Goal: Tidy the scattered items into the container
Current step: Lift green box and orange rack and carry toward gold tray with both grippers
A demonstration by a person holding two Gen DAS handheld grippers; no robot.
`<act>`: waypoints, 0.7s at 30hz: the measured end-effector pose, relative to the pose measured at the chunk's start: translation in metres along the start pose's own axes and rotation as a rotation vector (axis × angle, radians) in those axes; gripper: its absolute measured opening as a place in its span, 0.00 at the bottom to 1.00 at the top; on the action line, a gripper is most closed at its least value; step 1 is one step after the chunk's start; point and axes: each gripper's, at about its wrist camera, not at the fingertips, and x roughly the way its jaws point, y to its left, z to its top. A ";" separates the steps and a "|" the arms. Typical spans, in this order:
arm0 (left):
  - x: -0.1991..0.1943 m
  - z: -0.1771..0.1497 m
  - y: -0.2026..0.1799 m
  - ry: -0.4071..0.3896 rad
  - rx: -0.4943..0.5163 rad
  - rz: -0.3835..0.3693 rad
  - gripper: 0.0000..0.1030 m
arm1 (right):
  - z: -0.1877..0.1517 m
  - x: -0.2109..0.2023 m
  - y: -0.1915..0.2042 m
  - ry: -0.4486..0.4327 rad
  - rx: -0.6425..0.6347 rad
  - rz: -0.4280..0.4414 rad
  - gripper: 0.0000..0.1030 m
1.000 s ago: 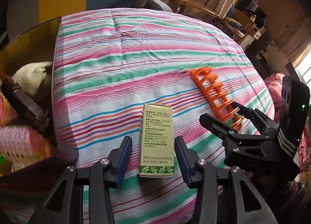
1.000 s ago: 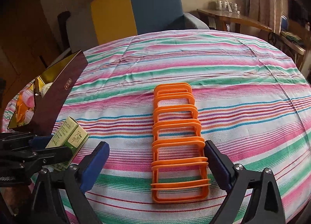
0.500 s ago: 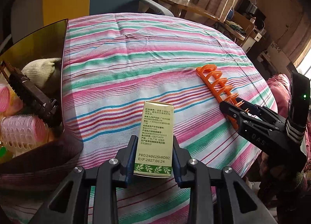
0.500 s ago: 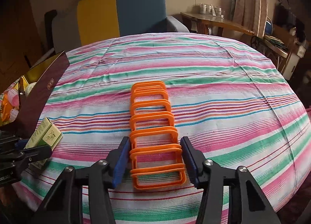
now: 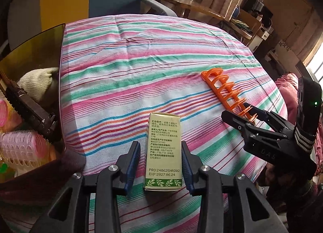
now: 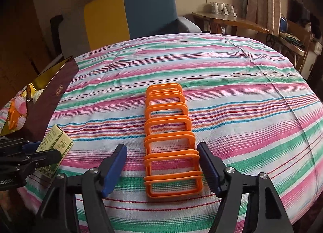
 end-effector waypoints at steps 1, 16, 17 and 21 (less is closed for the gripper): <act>0.001 0.000 -0.002 -0.002 0.013 0.010 0.39 | 0.000 0.001 0.002 0.001 -0.003 -0.003 0.77; 0.004 -0.005 -0.013 -0.033 0.091 0.069 0.46 | -0.002 0.004 0.017 0.018 -0.033 -0.057 0.91; 0.003 -0.006 -0.013 -0.035 0.093 0.073 0.45 | -0.002 0.003 0.017 0.021 -0.034 -0.060 0.91; 0.001 -0.008 -0.011 -0.041 0.093 0.079 0.32 | -0.004 -0.002 0.016 0.017 -0.033 -0.081 0.77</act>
